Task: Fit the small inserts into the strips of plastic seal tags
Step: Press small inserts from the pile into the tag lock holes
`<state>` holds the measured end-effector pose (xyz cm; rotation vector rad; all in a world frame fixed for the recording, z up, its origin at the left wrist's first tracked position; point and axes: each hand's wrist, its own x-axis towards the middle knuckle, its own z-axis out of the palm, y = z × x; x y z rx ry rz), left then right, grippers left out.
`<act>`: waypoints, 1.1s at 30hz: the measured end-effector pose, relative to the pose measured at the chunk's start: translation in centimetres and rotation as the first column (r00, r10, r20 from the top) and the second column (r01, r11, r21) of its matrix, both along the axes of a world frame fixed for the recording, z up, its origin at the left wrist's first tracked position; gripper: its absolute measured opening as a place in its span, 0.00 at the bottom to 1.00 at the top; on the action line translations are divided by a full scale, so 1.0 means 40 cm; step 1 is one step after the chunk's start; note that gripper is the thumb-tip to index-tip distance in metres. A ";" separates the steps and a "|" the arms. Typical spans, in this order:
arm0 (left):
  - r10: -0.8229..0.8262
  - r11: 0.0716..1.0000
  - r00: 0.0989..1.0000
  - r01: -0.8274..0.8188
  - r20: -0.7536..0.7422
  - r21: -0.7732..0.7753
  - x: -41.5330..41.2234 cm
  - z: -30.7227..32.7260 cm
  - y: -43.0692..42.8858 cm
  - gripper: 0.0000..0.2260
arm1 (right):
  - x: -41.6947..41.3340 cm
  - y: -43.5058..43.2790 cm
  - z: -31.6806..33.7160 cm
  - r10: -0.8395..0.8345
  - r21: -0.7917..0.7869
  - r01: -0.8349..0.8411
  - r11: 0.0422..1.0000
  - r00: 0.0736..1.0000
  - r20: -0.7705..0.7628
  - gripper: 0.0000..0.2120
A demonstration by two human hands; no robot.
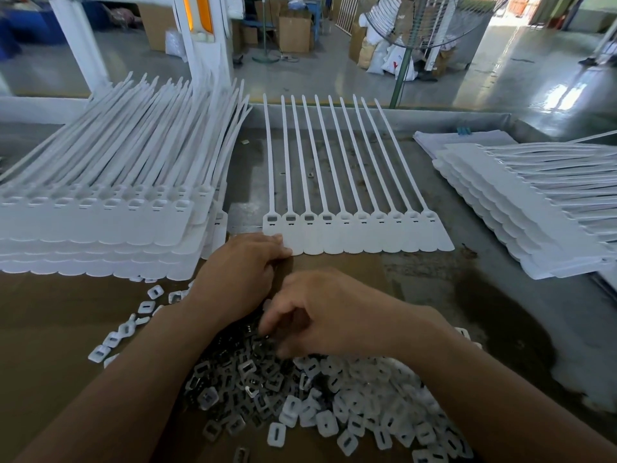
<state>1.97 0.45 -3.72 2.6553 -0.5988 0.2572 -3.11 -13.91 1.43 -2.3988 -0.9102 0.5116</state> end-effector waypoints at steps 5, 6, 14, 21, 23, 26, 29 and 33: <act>0.009 1.000 1.000 -0.009 -0.009 0.008 0.001 -0.004 0.002 0.20 | -0.006 0.011 -0.014 0.070 -0.073 -0.067 0.995 0.997 0.031 0.14; 0.010 1.000 1.000 -0.010 -0.011 0.005 0.000 -0.005 0.002 0.20 | -0.008 0.012 -0.013 0.067 -0.068 -0.065 0.996 0.997 0.032 0.12; 0.009 1.000 1.000 -0.010 -0.024 -0.018 -0.001 -0.005 0.002 0.20 | 0.016 -0.032 -0.005 -0.049 -0.041 0.052 0.998 0.996 0.077 0.08; 0.010 1.000 0.999 -0.011 -0.042 -0.027 -0.002 -0.003 0.006 0.20 | 0.027 -0.065 0.000 -0.170 0.063 0.170 0.983 0.985 0.000 0.06; 0.012 1.000 0.999 -0.013 -0.042 -0.020 -0.001 -0.002 0.006 0.20 | 0.028 -0.070 -0.001 -0.205 0.082 0.207 0.975 0.978 -0.041 0.05; 0.008 1.000 0.999 -0.008 -0.041 -0.009 -0.001 -0.002 0.003 0.20 | 0.030 -0.072 -0.006 -0.241 0.067 0.243 0.968 0.970 -0.025 0.03; 0.013 1.000 0.999 -0.013 -0.046 -0.006 -0.003 -0.002 0.005 0.20 | 0.033 -0.072 -0.008 -0.271 0.074 0.271 0.960 0.963 -0.018 0.04; 0.011 1.000 0.999 -0.011 -0.041 -0.002 -0.001 -0.001 0.007 0.20 | 0.036 -0.080 -0.012 -0.283 0.094 0.285 0.954 0.958 -0.041 0.09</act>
